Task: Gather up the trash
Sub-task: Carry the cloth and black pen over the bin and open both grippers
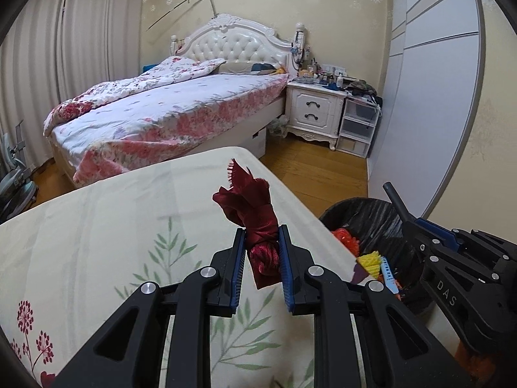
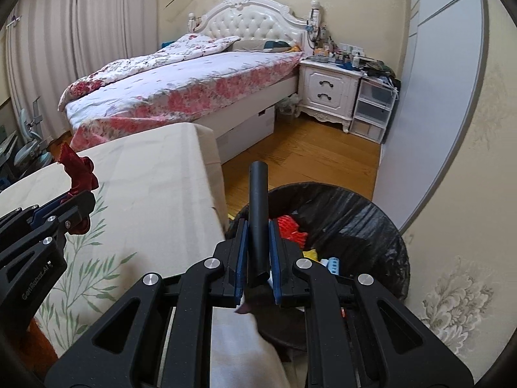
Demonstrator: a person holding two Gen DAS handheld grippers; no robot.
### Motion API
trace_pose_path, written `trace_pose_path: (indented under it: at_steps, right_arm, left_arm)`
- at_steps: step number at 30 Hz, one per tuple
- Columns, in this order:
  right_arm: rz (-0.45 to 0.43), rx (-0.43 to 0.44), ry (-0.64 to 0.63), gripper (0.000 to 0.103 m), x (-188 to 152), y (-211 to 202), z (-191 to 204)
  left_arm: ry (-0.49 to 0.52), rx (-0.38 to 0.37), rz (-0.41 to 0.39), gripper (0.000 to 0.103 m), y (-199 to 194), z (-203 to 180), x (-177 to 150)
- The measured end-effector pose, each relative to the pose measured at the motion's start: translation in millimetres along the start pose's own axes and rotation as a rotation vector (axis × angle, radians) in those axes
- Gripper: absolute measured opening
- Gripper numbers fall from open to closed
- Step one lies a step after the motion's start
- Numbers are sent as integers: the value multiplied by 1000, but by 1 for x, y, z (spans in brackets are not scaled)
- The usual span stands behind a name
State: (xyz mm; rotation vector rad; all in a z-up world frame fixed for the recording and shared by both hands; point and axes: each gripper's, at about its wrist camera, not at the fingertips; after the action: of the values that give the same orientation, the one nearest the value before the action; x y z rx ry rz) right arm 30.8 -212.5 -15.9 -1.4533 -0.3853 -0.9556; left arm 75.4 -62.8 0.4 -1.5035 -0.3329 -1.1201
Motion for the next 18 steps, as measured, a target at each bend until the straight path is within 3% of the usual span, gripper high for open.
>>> trace_pose_path:
  at_steps: [9,18]
  right_arm:
    - [-35,-94,54,13,5,5,-41]
    - [-30,-146,116,13,7,24,-70]
  left_arm:
    - [100,-71,-42,21,22,-48,23]
    - [155,-106,-35,21,49,-75,32]
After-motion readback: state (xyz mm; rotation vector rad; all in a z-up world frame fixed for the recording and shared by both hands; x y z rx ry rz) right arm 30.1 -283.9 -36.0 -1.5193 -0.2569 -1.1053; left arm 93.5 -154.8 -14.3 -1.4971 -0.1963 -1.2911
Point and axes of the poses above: each gripper's, at about its wrist camera, not at the fingertips, and y roughly the way its jaws point, z to its left, x to its top, and after that the axes turned 12 degrees about y, right-handed
